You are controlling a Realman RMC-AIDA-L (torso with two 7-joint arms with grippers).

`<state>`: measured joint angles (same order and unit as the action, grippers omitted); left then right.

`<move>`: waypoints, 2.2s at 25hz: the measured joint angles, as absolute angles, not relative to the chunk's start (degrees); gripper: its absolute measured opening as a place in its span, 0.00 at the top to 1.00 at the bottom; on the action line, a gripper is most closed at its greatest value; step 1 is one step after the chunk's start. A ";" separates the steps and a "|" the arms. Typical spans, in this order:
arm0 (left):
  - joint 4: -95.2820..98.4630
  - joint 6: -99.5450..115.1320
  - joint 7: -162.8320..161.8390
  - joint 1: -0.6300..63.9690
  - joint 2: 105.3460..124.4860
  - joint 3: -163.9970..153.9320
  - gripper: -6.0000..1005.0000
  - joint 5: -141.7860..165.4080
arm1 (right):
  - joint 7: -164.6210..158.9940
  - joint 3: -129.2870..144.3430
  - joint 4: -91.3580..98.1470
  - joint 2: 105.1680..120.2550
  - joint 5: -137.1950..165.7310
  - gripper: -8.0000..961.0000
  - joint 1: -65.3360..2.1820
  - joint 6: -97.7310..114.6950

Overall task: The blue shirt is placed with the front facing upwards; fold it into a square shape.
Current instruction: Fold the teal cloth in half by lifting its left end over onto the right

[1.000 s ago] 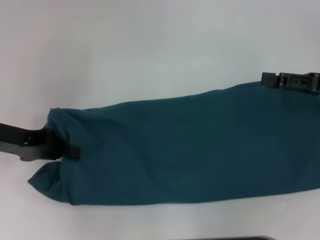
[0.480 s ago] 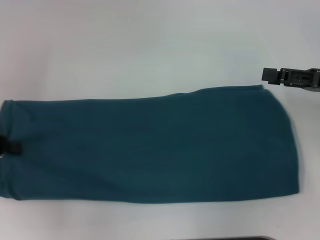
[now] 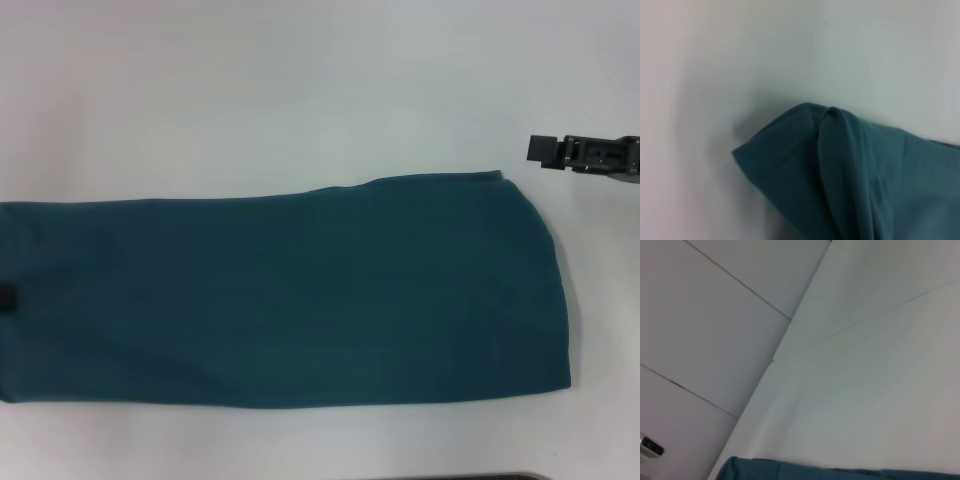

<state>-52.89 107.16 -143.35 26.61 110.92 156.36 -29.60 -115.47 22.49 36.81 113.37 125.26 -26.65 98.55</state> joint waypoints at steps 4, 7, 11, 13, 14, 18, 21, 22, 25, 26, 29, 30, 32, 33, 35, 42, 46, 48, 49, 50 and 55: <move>-53.05 108.06 -142.94 26.48 111.14 156.42 0.92 -29.90 | -116.26 23.87 36.92 112.96 126.08 0.08 -26.72 97.37; -53.42 108.38 -142.63 26.42 111.51 156.35 0.92 -30.07 | -117.18 24.44 37.08 111.74 127.52 0.08 -27.28 97.09; -54.29 108.53 -142.61 26.47 112.06 156.07 0.92 -30.16 | -118.23 24.53 37.32 110.58 129.62 0.08 -28.44 97.03; -54.51 109.04 -142.61 26.75 112.33 155.97 0.92 -30.52 | -119.15 24.68 37.79 110.10 131.47 0.08 -29.32 96.79; -54.78 109.47 -142.61 26.87 112.48 155.95 0.92 -30.84 | -119.59 24.79 38.19 109.95 132.41 0.08 -29.87 96.59; -57.00 111.94 -142.88 27.36 113.78 155.79 0.92 -32.72 | -120.85 25.76 39.16 109.89 134.76 0.08 -31.62 96.08; -58.35 114.34 -144.25 27.99 114.98 155.49 0.92 -35.05 | -121.78 26.82 39.38 109.78 135.24 0.08 -32.34 96.02; -58.58 114.98 -145.17 28.26 115.42 155.00 0.92 -36.21 | -122.16 27.32 39.44 109.66 135.29 0.08 -32.68 96.02; -58.95 116.21 -148.08 28.62 116.54 151.83 0.92 -41.02 | -122.31 27.57 39.46 109.57 135.32 0.08 -32.92 96.03; -59.13 116.39 -148.92 28.66 116.83 150.69 0.92 -42.67 | -122.35 27.78 39.46 109.55 135.32 0.08 -32.98 96.04; -60.50 116.59 -151.53 28.57 117.66 145.53 0.92 -50.05 | -122.40 28.29 39.46 109.52 135.35 0.08 -33.03 96.00; -60.86 116.63 -152.12 28.54 117.91 143.96 0.92 -52.14 | -122.40 28.33 39.46 109.52 135.35 0.08 -33.03 95.99; -61.03 116.59 -152.88 28.69 118.36 142.12 0.92 -54.84 | -122.38 28.36 39.46 109.58 135.36 0.08 -33.04 95.95; -61.06 116.56 -153.14 29.01 118.79 141.36 0.92 -56.01 | -122.37 28.37 39.46 109.60 135.36 0.08 -33.04 95.94; -61.20 116.40 -153.39 29.54 119.66 140.99 0.92 -57.35 | -122.37 28.39 39.46 109.65 135.35 0.08 -33.04 95.79; -62.25 116.34 -154.07 31.32 123.34 140.01 0.92 -60.07 | -122.18 28.98 39.41 109.88 135.36 0.08 -33.74 95.21; -62.16 114.48 -155.00 31.40 124.25 136.05 0.92 -62.94 | -122.29 29.66 39.36 110.09 135.35 0.08 -33.96 94.77; -62.06 112.17 -155.61 31.18 124.38 133.47 0.92 -63.72 | -122.34 29.71 39.35 110.14 135.35 0.08 -34.01 94.71; -62.06 110.70 -156.08 31.08 124.38 131.89 0.92 -64.03 | -122.35 29.71 39.34 110.16 135.35 0.08 -34.01 94.67; -62.16 109.27 -156.69 31.03 124.35 130.29 0.92 -64.07 | -122.36 29.71 39.33 110.18 135.35 0.08 -34.01 94.63; -64.21 103.83 -159.97 31.78 124.03 123.55 0.92 -63.07 | -122.38 29.71 39.23 110.20 135.32 0.08 -34.02 94.25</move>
<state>-64.21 103.83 -159.97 31.78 124.03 123.55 -63.07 -122.38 29.71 39.23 110.20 135.32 -34.02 94.25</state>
